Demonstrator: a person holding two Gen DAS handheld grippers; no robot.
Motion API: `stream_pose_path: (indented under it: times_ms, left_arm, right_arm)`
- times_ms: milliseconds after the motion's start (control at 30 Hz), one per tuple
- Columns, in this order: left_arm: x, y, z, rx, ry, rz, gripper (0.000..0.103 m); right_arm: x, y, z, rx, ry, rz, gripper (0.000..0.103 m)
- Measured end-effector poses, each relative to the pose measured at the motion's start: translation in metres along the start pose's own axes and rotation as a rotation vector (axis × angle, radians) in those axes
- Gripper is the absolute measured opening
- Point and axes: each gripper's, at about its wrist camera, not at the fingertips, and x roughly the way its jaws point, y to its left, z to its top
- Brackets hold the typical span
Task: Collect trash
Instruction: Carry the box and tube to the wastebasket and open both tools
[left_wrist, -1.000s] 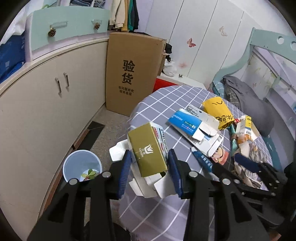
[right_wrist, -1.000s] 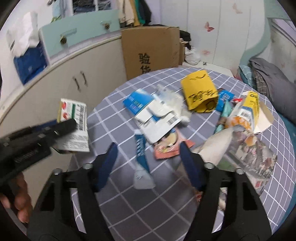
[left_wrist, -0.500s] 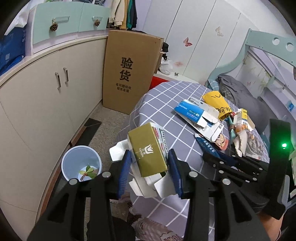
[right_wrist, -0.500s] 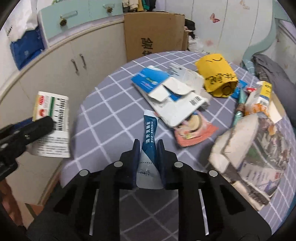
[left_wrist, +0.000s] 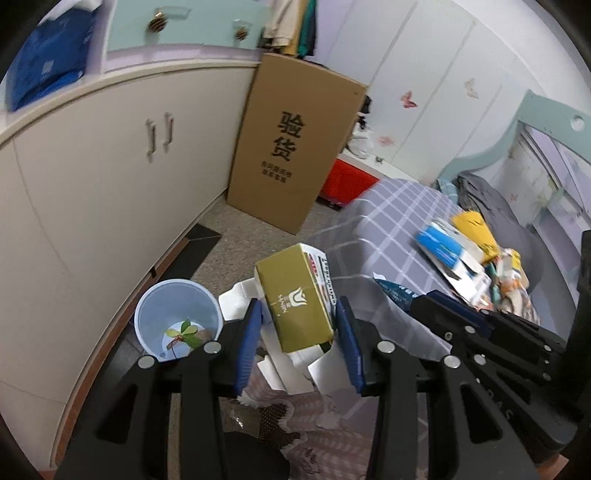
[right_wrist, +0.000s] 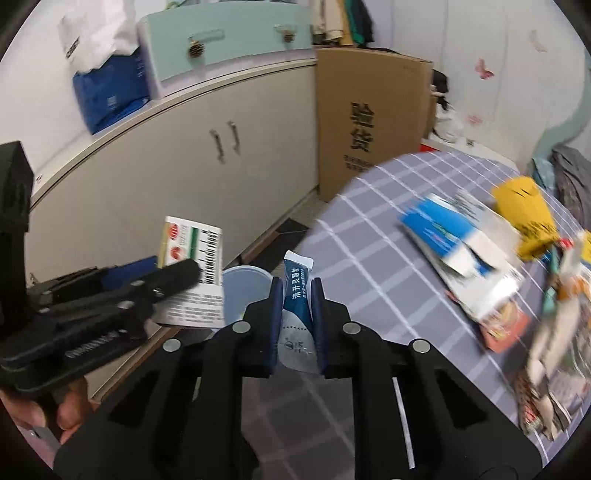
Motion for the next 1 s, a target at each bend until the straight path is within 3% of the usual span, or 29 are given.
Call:
stream_pose_path:
  times_ms: [167,467,533,567,600,1000]
  left_arm:
    - [0.005,0.042,0.012,-0.058,-0.008,0.044,0.040]
    - [0.024,0.136,0.042,-0.168,0.012,0.195,0.040]
    - [0.028,0.154,0.046,-0.185,0.019,0.231,0.040]
    - [0.030,0.161,0.048,-0.190,0.022,0.249,0.040]
    - [0.033,0.170,0.049,-0.199,0.024,0.279,0.040]
    - [0.061,0.186,0.044,-0.182,0.085,0.281,0.040]
  right_arm:
    - [0.024,0.037,0.025,-0.057,0.005,0.043,0.016]
    - [0.105,0.108,0.067,-0.107,0.011,0.178,0.017]
    - [0.119,0.117,0.072,-0.116,-0.011,0.194,0.030]
    - [0.129,0.121,0.073,-0.122,-0.018,0.187,0.056]
    - [0.135,0.122,0.073,-0.120,-0.024,0.161,0.063]
    - [0.164,0.103,0.056,-0.024,0.047,0.138,0.071]
